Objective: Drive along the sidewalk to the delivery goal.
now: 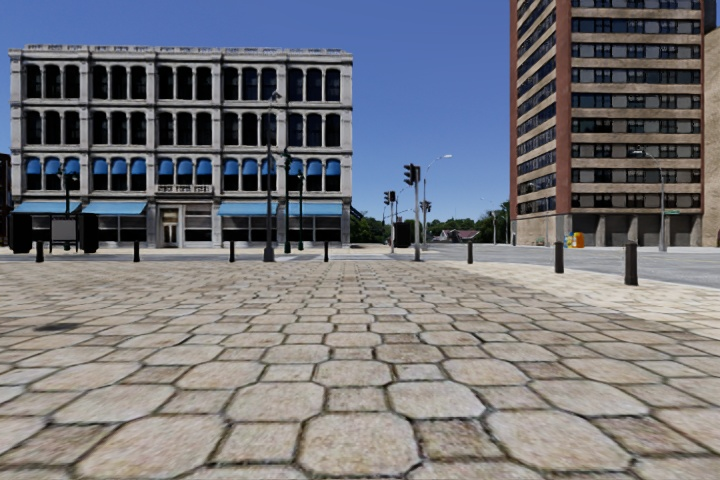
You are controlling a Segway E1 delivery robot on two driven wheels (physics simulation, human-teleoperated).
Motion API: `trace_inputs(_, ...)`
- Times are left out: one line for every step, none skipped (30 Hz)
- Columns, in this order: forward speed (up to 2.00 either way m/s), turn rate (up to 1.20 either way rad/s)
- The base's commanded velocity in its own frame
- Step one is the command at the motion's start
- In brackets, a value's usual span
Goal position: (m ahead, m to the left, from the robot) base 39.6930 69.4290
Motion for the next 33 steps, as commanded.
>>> trace_inputs(2.0, 0.0)
trace_inputs(2.0, 0.0)
trace_inputs(2.0, 0.0)
trace_inputs(2.0, 0.0)
trace_inputs(2.0, 0.0)
trace_inputs(2.0, 0.0)
trace_inputs(2.0, 0.0)
trace_inputs(2.0, 0.0)
trace_inputs(2.0, 0.0)
trace_inputs(2.0, 0.0)
trace_inputs(2.0, 0.0)
trace_inputs(2.0, 0.0)
trace_inputs(2.0, 0.0)
trace_inputs(2.0, 0.0)
trace_inputs(2.0, 0.0)
trace_inputs(2.0, 0.0)
trace_inputs(2.0, 0.0)
trace_inputs(2.0, 0.0)
trace_inputs(2.0, 0.0)
trace_inputs(2.0, 0.0)
trace_inputs(2.0, 0.0)
trace_inputs(2.0, 0.0)
trace_inputs(2.0, 0.0)
trace_inputs(2.0, 0.0)
trace_inputs(2.0, 0.0)
trace_inputs(2.0, 0.0)
trace_inputs(2.0, 0.0)
trace_inputs(2.0, 0.0)
trace_inputs(2.0, 0.0)
trace_inputs(2.0, 0.0)
trace_inputs(2.0, 0.0)
trace_inputs(2.0, 0.0)
trace_inputs(2.0, 0.0)
